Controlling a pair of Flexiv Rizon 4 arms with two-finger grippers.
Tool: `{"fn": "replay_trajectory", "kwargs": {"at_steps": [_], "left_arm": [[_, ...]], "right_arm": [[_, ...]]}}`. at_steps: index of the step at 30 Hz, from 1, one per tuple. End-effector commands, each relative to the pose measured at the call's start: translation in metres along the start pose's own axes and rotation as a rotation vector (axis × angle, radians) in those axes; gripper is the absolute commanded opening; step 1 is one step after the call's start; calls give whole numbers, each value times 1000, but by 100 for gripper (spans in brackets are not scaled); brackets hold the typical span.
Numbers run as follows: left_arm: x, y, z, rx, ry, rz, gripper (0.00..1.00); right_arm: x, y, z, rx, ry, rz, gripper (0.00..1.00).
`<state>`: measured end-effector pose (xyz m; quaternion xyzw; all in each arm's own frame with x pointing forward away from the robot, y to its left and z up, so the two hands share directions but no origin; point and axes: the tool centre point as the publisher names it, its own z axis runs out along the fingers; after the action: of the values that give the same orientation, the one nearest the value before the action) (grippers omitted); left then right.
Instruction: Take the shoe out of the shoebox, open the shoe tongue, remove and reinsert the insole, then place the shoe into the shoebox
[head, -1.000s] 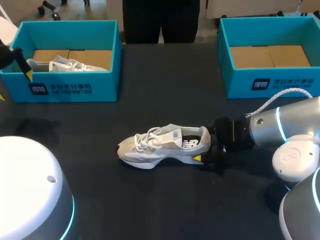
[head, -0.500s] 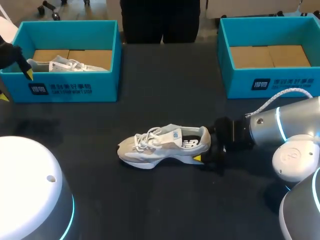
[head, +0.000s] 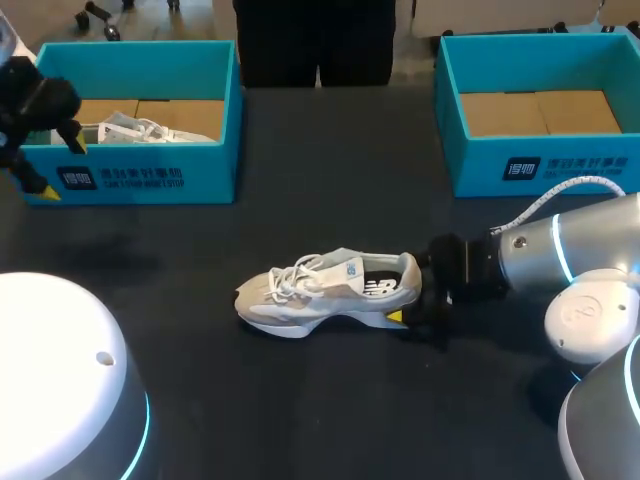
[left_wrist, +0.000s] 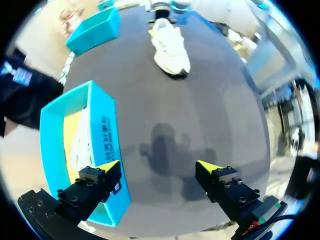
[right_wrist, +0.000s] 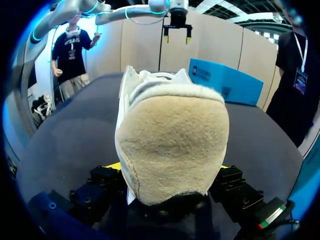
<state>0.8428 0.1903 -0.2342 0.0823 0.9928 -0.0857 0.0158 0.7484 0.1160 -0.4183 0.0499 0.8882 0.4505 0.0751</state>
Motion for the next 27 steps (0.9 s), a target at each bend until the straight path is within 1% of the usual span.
{"fn": "replay_trajectory", "kwargs": {"at_steps": [1, 2, 3, 7, 9, 13, 15, 18, 21, 24, 27], "left_arm": [[0, -16, 0, -70, -27, -656, 100], [0, -18, 1, -68, -5, -691, 100], [0, -20, 1, -53, -18, -723, 100], [1, -29, 6, -66, -24, -877, 100], [4, -34, 9, -61, -38, -938, 100], [11, -47, 15, -42, -28, -1026, 100], [15, -53, 18, -45, -32, -1073, 100], [21, -64, 25, -61, -1, -1071, 100], [30, -77, 28, -62, -15, -1079, 100], [37, -91, 31, -67, -6, -1093, 100], [42, -104, 32, -51, -12, -1121, 100]], "right_arm": [[1, 1, -1, 2, -1, 0, 0], [1, 1, -1, 2, -1, 0, 0], [1, 1, -1, 2, -1, 0, 0], [1, 1, -1, 2, -1, 0, 0], [1, 1, -1, 2, -1, 0, 0], [1, 1, -1, 2, -1, 0, 0], [1, 1, -1, 2, -1, 0, 0], [1, 1, -1, 2, -1, 0, 0], [1, 1, -1, 2, -1, 0, 0], [1, 1, -1, 2, -1, 0, 0], [1, 1, -1, 2, -1, 0, 0]]}}
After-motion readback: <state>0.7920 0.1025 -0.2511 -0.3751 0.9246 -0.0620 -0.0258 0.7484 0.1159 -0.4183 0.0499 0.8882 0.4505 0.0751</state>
